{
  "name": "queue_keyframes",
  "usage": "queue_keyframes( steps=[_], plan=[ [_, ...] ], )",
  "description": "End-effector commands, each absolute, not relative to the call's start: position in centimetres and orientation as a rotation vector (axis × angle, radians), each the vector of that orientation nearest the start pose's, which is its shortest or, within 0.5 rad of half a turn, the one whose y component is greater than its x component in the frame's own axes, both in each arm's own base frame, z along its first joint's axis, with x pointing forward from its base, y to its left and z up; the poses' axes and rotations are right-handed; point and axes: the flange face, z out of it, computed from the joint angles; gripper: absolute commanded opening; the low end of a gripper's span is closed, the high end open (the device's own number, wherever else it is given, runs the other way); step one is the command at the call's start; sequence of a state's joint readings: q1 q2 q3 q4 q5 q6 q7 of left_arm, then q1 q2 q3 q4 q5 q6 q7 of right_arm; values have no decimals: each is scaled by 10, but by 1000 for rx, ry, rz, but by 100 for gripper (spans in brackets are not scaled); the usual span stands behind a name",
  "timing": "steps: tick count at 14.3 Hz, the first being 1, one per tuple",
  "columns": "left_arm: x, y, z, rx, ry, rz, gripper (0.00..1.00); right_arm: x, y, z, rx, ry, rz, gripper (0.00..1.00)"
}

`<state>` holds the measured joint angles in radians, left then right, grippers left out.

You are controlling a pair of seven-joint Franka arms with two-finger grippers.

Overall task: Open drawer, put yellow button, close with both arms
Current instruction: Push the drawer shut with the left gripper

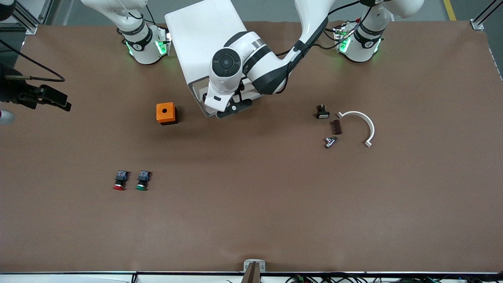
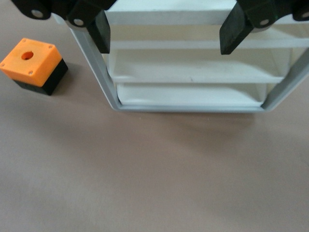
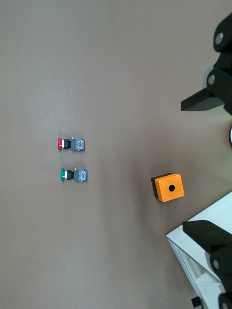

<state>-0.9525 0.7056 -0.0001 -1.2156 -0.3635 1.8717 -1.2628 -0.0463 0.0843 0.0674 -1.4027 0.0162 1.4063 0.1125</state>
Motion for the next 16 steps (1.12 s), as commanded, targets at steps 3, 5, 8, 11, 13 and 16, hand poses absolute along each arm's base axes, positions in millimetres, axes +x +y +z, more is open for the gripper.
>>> queue_keyframes(
  steps=[3,5,8,11,13,16],
  plan=[
    [392,-631,353,-3105,-764,716,99,546,10,636,-3113,169,101,100],
    [390,-633,348,-3091,-792,779,99,536,9,632,-3115,171,44,100],
    [386,-636,344,-3068,-842,912,99,532,9,630,-3118,167,31,100],
    [390,-633,345,-3074,-836,899,99,532,15,630,-3119,146,33,100],
    [401,-625,348,-3083,-853,871,99,532,20,630,-3118,131,31,100],
    [439,-600,364,-3105,-922,755,99,532,23,629,-3119,124,34,100]
  ],
)
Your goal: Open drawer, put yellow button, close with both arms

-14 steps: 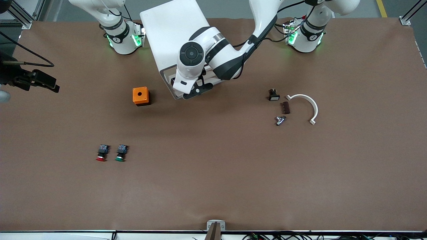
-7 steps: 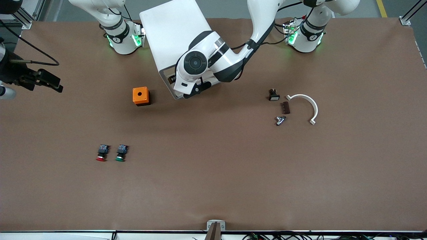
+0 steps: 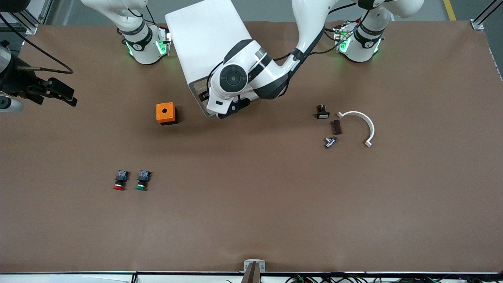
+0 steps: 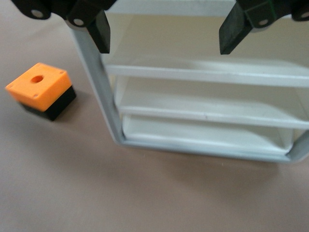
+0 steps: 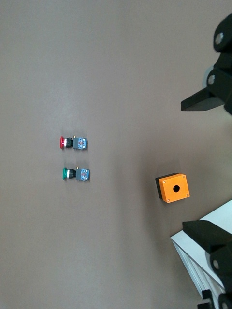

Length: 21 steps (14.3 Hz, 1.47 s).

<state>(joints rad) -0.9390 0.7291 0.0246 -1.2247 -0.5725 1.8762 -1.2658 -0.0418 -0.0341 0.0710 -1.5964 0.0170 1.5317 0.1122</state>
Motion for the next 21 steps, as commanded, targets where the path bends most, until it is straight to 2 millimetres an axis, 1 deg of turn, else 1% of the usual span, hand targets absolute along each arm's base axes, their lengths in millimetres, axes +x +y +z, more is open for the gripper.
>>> queue_keyframes(
  steps=[1,2,3,4,5,7,9,10,11,12,13,15,16,17,18,19,20,21],
  plan=[
    [468,-576,384,-3127,-992,707,99,532,23,629,-3120,122,34,100],
    [486,-560,398,-3140,-1041,690,99,532,24,629,-3119,124,34,100],
    [505,-538,427,-3176,-1086,656,99,532,25,629,-3121,119,36,100],
    [524,-511,459,-3210,-1121,599,99,532,29,629,-3119,110,34,100],
    [532,-487,489,-3235,-1091,543,99,532,29,629,-3121,107,36,100],
    [538,-433,542,-3263,-947,501,99,532,31,629,-3120,103,36,100],
    [548,-357,594,-3293,-845,494,99,532,34,629,-3120,93,32,100],
    [554,-317,614,-3330,-765,476,99,532,34,629,-3120,93,32,100],
    [559,-281,629,-3362,-687,454,99,532,34,629,-3120,93,34,100],
    [563,-240,642,-3393,-596,432,99,532,34,629,-3120,93,34,100],
    [567,-204,648,-3407,-511,424,99,532,34,629,-3120,93,32,100],
    [570,-128,650,-3387,-328,408,99,532,34,630,-3119,93,20,100],
    [568,-100,651,-3368,-248,405,99,533,33,631,-3119,95,15,100],
    [565,-74,646,-3335,-179,446,99,534,33,632,-3118,98,-1,100],
    [562,-50,643,-3304,-149,459,99,534,33,632,-3118,96,-6,100],
    [557,-32,638,-3289,-126,468,99,535,33,634,-3117,96,-30,100],
    [551,-19,631,-3276,-87,470,99,537,34,635,-3115,89,-49,100],
    [544,-10,630,-3264,-59,444,99,537,34,635,-3115,84,-56,100]
  ],
)
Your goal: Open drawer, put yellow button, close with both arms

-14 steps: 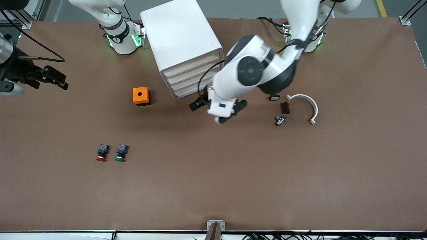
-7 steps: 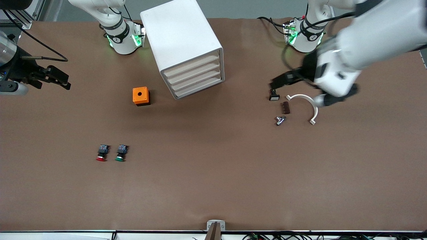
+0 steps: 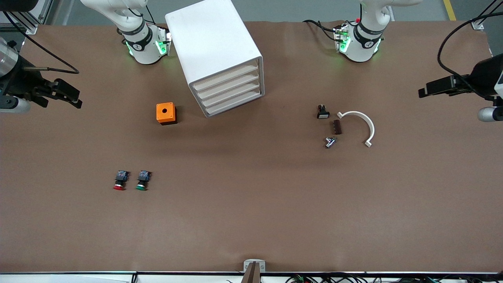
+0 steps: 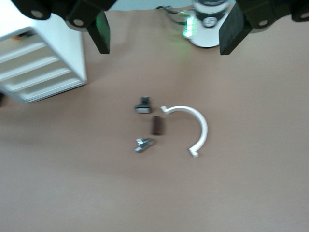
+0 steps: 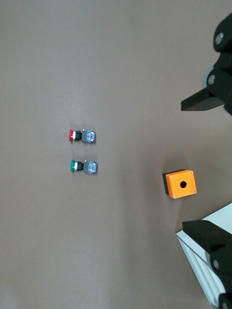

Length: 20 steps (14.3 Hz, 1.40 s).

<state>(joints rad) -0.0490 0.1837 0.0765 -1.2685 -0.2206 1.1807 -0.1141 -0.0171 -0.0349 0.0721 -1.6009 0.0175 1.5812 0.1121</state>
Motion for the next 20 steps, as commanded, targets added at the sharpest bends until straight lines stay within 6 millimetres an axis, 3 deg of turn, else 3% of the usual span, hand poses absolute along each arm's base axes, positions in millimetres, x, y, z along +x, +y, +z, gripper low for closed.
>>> queue_keyframes(
  steps=[1,5,10,13,16,20],
  plan=[
    [534,-6,626,-3260,-48,395,99,538,33,636,-3116,84,-62,100],
    [495,-2,600,-3234,-55,124,99,539,24,637,-3121,-30,-83,100],
    [528,1,634,-3180,-48,-101,99,538,19,636,-3121,-16,-71,100],
    [551,-3,638,-3156,-32,-125,99,538,19,635,-3121,-16,-69,100],
    [556,-19,643,-3155,9,-145,99,539,18,635,-3121,-9,-66,100],
    [556,-16,642,-3161,2,-138,99,537,16,635,-3118,22,-54,100]
  ],
)
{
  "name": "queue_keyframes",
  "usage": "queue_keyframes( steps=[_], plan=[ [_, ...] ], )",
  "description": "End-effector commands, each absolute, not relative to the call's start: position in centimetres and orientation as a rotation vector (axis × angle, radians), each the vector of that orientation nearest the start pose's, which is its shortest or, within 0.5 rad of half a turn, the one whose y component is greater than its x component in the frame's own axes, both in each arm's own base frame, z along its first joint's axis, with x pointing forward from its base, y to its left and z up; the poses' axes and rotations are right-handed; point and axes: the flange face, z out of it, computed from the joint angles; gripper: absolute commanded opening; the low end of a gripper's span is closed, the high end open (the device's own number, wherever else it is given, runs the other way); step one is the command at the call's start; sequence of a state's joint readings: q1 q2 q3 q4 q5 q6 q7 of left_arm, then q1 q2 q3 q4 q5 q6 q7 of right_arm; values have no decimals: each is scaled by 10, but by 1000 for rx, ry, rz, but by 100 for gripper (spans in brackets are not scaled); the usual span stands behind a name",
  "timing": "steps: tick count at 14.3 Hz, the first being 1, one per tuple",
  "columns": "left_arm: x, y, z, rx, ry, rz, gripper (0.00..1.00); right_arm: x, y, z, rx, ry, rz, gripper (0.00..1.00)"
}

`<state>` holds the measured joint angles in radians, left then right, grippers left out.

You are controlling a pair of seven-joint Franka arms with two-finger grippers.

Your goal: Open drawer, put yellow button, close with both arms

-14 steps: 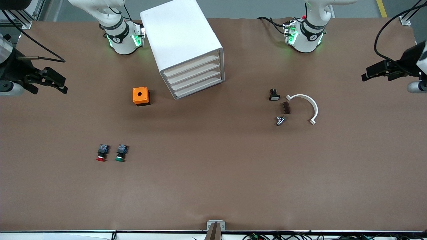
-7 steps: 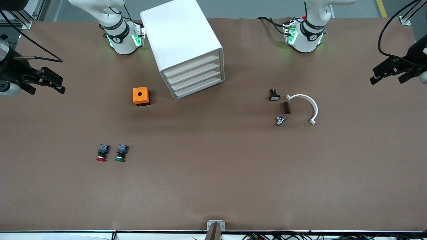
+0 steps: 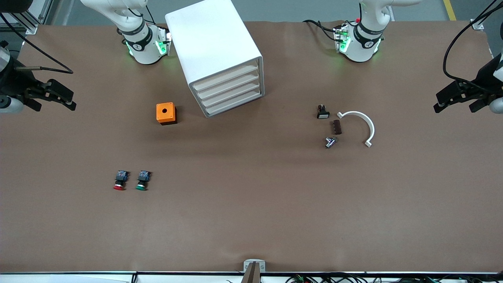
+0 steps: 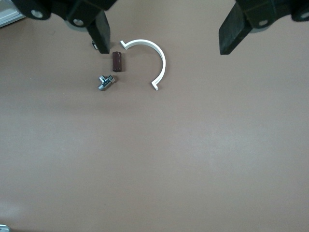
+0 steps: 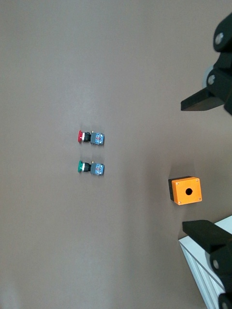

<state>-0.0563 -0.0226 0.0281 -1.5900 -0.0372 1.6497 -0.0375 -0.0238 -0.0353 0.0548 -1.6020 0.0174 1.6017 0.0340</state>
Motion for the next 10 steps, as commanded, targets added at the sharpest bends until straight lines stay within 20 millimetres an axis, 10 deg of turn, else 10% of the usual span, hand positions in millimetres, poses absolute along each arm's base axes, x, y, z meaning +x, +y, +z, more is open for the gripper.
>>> queue_keyframes(
  steps=[1,10],
  plan=[
    [556,-18,642,-3159,2,-137,99,537,16,634,-3116,24,-49,100],
    [557,-17,640,-3157,2,-132,99,536,13,633,-3090,79,-28,100]
  ],
)
